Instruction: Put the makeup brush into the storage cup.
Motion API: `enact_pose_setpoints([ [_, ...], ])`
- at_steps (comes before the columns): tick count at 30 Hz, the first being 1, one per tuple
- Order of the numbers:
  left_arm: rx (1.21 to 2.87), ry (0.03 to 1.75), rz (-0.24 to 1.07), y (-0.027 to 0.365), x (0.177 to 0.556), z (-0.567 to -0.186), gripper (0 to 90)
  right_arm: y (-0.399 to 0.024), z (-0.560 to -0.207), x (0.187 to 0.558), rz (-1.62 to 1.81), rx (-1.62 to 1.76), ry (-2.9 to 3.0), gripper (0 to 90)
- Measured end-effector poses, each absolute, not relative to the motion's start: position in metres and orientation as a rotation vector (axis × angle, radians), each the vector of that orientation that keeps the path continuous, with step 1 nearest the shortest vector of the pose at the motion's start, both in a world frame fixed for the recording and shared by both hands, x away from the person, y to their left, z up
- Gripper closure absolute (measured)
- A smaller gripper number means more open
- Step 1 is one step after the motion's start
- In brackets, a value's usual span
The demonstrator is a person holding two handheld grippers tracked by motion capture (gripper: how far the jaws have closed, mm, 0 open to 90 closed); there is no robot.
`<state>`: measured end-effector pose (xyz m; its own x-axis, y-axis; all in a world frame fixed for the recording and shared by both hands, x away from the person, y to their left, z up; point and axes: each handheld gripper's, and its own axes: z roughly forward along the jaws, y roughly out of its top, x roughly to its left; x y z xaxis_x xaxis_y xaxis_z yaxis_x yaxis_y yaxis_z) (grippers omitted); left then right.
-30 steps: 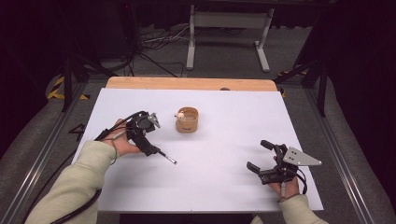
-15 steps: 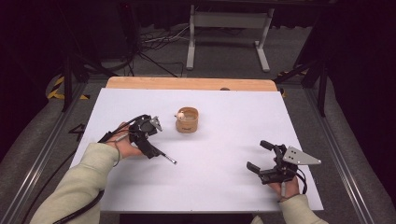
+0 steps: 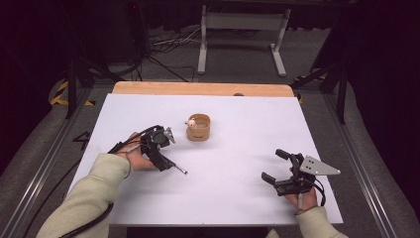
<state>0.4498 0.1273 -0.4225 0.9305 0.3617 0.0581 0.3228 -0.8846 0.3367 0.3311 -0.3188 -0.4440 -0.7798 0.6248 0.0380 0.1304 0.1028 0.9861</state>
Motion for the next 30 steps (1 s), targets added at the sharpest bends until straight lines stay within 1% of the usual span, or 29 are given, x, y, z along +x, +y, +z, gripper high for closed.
enact_pose_setpoints([
  [4,2.779,0.529,0.157,0.126,0.451,-0.423,4.7,-0.319,-0.444,0.331,1.722,0.737,1.998,0.0],
  [15,2.815,0.509,0.154,0.123,0.451,-0.428,9.3,-0.320,-0.444,0.332,1.733,0.727,1.990,0.0],
  [25,2.848,0.513,0.160,0.124,0.452,-0.433,16.1,-0.321,-0.444,0.332,1.745,0.741,1.987,0.0],
  [30,2.854,0.511,0.137,0.123,0.452,-0.432,19.7,-0.323,-0.443,0.332,1.760,0.746,1.973,0.0],
])
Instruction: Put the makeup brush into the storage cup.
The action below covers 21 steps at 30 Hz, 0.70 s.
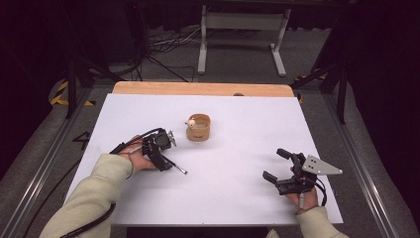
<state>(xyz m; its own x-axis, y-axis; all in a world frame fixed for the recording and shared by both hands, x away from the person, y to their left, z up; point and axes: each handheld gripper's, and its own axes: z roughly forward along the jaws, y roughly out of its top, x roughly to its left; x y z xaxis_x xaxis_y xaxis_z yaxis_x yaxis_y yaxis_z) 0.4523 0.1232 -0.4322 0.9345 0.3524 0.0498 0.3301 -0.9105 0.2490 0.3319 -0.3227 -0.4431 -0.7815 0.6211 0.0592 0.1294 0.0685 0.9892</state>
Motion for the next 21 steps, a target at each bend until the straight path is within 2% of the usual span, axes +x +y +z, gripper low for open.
enact_pose_setpoints([
  [9,2.870,0.492,0.073,0.1208,0.4509,-0.4293,35.7,-0.3226,-0.4439,0.3322,1.768,0.755,1.979,0.0],
  [19,2.891,0.468,0.048,0.1195,0.4503,-0.4271,44.0,-0.3228,-0.4445,0.3324,1.787,0.762,1.979,0.0],
  [21,2.898,0.464,0.046,0.1199,0.4498,-0.4260,51.4,-0.3230,-0.4444,0.3325,1.791,0.761,1.977,0.0],
])
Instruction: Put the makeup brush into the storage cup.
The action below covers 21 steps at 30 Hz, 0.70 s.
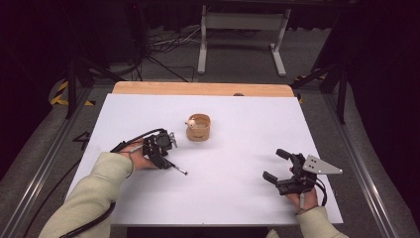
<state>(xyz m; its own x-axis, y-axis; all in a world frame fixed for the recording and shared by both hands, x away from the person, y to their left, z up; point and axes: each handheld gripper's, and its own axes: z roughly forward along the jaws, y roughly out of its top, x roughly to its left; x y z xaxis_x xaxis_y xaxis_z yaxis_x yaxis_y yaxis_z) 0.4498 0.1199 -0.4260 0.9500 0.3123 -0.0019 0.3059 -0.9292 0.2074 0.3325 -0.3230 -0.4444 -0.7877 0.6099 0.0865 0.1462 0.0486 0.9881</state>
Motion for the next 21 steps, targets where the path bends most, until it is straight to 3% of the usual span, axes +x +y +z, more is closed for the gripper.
enact_pose_setpoints([
  [12,2.950,0.421,0.063,0.1144,0.4462,-0.4233,82.4,-0.3224,-0.4452,0.3331,1.794,0.760,1.992,1.4],
  [21,2.955,0.428,0.064,0.1134,0.4462,-0.4228,82.8,-0.3217,-0.4461,0.3342,1.780,0.762,2.011,1.6],
])
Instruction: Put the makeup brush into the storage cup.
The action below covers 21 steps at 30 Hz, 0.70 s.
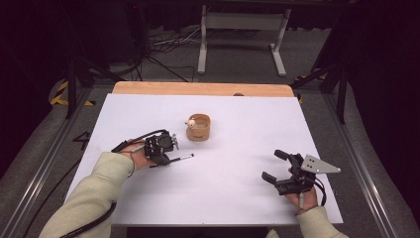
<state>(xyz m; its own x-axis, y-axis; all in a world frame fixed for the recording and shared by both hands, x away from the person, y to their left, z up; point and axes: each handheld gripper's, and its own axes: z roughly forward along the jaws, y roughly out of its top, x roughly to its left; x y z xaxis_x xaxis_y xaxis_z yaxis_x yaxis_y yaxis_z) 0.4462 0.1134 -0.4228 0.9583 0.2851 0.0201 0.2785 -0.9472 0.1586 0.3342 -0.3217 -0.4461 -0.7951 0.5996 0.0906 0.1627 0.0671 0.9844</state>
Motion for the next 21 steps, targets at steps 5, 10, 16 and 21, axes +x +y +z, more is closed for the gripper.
enact_pose_setpoints([
  [5,2.924,0.427,0.056,0.114,0.445,-0.418,83.0,-0.321,-0.446,0.335,1.780,0.764,2.016,1.6],
  [10,2.870,0.425,0.059,0.115,0.442,-0.407,83.0,-0.321,-0.447,0.335,1.780,0.766,2.018,1.6],
  [16,2.803,0.433,0.068,0.121,0.440,-0.397,83.0,-0.321,-0.447,0.335,1.779,0.769,2.018,1.6],
  [21,2.717,0.437,0.063,0.127,0.436,-0.388,83.1,-0.321,-0.447,0.335,1.780,0.770,2.017,1.6],
])
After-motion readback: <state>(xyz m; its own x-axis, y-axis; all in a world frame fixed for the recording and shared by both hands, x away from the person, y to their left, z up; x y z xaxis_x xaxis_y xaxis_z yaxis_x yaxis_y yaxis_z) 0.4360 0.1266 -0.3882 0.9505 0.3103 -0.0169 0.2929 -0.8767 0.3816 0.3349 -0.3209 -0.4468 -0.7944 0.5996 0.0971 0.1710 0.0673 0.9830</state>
